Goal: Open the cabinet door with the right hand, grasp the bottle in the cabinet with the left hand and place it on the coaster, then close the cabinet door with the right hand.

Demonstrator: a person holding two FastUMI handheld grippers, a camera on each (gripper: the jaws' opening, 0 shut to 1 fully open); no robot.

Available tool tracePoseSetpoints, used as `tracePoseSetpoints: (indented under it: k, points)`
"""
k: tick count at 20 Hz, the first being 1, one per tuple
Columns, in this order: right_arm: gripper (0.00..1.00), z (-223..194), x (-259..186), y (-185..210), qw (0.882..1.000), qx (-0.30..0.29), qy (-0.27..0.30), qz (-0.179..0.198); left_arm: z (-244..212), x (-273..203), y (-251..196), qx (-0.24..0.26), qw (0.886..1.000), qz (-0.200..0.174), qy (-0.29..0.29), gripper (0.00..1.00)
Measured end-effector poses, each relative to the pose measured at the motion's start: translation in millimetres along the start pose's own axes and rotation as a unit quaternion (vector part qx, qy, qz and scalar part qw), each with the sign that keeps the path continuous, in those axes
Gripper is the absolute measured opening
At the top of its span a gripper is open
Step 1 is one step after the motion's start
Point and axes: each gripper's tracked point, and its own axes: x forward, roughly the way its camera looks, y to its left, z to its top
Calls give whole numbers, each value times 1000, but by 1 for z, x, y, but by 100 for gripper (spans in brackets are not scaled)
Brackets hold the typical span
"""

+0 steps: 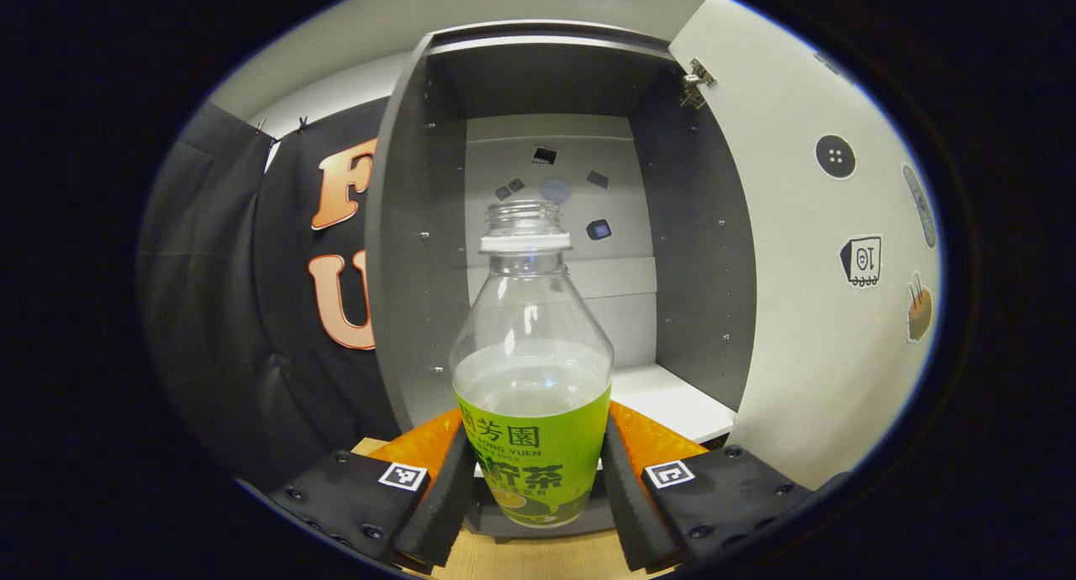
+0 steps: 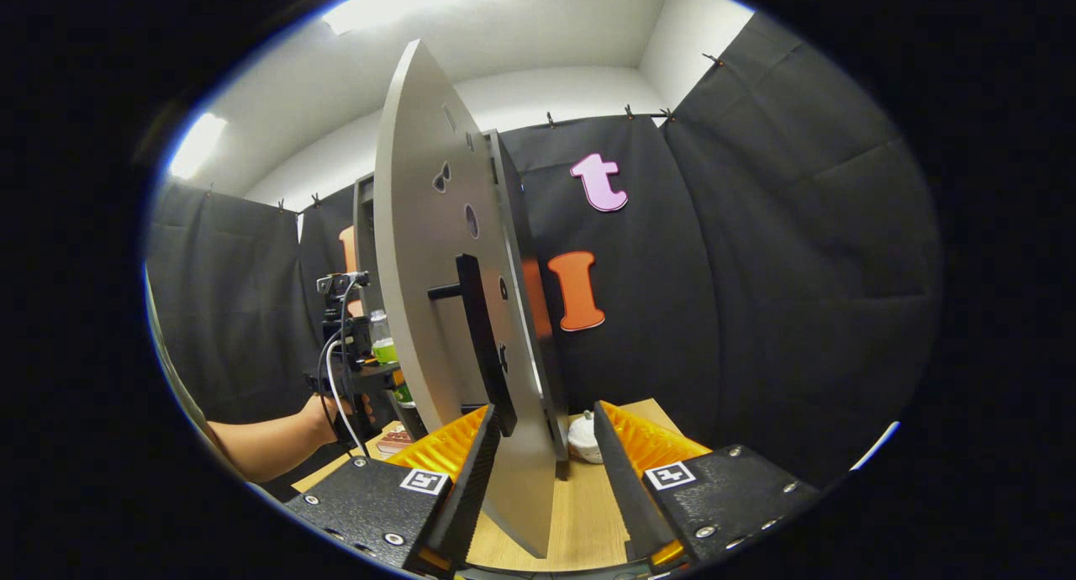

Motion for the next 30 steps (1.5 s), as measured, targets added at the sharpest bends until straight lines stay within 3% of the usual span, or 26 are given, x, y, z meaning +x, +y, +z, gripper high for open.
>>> tracePoseSetpoints:
  k: [5,8,15,24,30]
  points:
    - [71,7,-11,-1,999,-10,-29,-32,-8,-28,30,20,1000,11,-14,79]
    - [72,6,-13,6,997,-21,-48,-56,-24,-40,42,15,1000,-2,-13,80]
    - [72,-8,-13,21,990,-62,-41,-118,-55,-64,86,23,1000,-11,-11,78]
    - [72,-19,-13,55,985,-91,-34,-142,-108,-89,120,23,1000,-19,4,78]
    - [72,-36,-8,85,986,-107,-12,-130,-140,-101,137,23,999,-15,17,79]
